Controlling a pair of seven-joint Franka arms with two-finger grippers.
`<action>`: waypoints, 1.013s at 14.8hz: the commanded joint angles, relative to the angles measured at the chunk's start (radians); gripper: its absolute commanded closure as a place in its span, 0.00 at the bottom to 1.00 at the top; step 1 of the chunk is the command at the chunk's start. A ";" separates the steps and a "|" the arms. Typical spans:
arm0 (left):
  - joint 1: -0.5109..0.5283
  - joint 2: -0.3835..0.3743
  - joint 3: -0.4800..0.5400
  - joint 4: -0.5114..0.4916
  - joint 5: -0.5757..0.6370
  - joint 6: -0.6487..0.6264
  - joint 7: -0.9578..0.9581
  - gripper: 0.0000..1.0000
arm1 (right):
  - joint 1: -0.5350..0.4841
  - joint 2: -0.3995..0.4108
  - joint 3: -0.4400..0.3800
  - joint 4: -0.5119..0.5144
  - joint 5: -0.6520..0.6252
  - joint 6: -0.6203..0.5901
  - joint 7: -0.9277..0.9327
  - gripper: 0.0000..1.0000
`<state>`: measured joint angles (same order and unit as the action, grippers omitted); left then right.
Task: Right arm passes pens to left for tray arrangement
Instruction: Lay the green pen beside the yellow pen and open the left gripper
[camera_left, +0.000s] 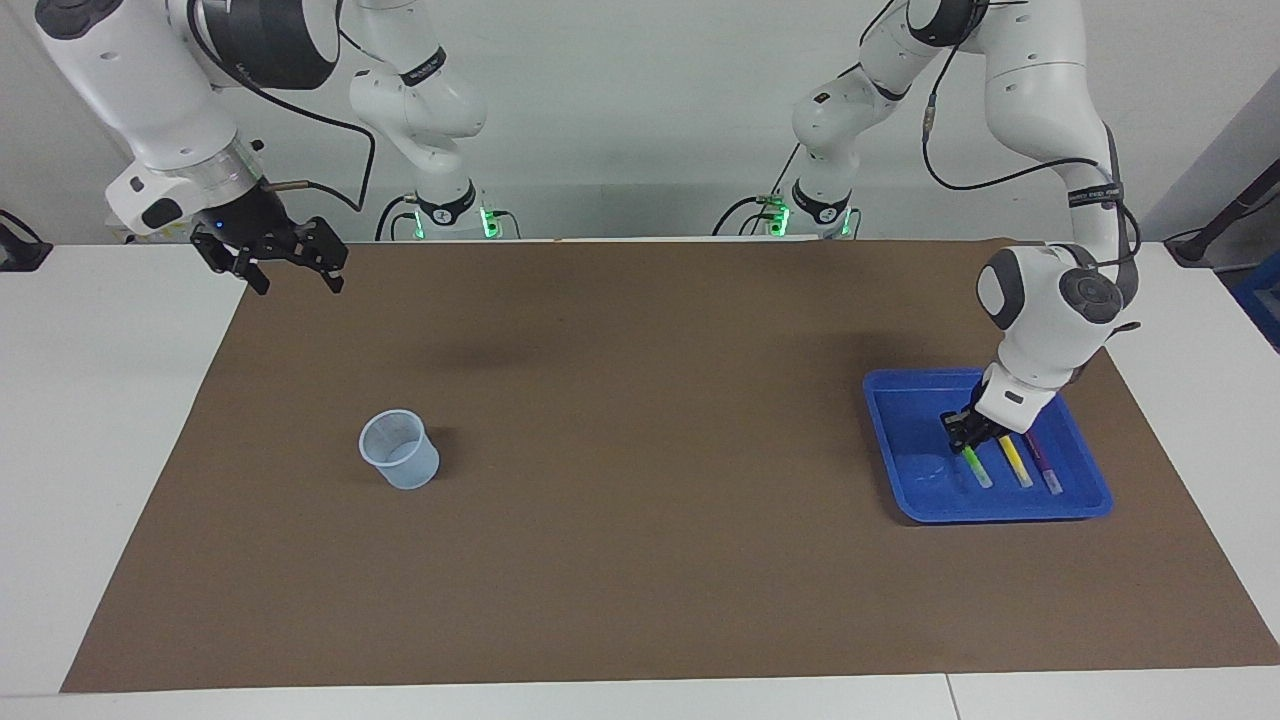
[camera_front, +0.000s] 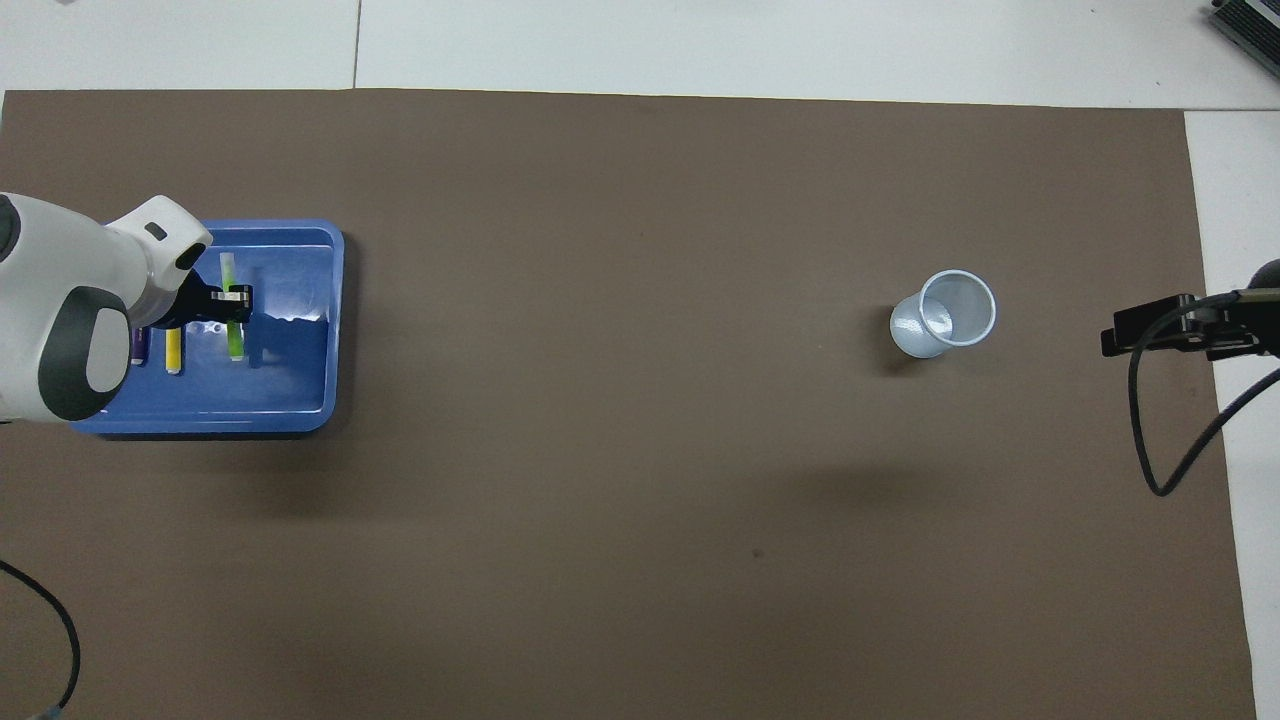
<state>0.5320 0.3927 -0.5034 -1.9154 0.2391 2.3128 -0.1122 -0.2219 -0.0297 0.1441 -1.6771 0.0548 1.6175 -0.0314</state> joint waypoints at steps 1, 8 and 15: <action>0.014 -0.006 -0.004 -0.030 0.022 0.042 -0.032 1.00 | -0.013 -0.016 0.008 -0.012 -0.027 0.005 -0.018 0.00; 0.014 -0.008 -0.004 -0.047 0.022 0.059 -0.069 0.35 | -0.013 -0.016 0.008 -0.012 -0.027 0.001 -0.019 0.00; 0.006 -0.009 -0.004 0.009 0.020 -0.028 -0.070 0.35 | -0.013 -0.016 0.009 -0.013 -0.027 0.001 -0.019 0.00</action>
<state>0.5340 0.3941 -0.5028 -1.9314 0.2391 2.3357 -0.1627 -0.2220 -0.0298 0.1441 -1.6771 0.0546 1.6169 -0.0314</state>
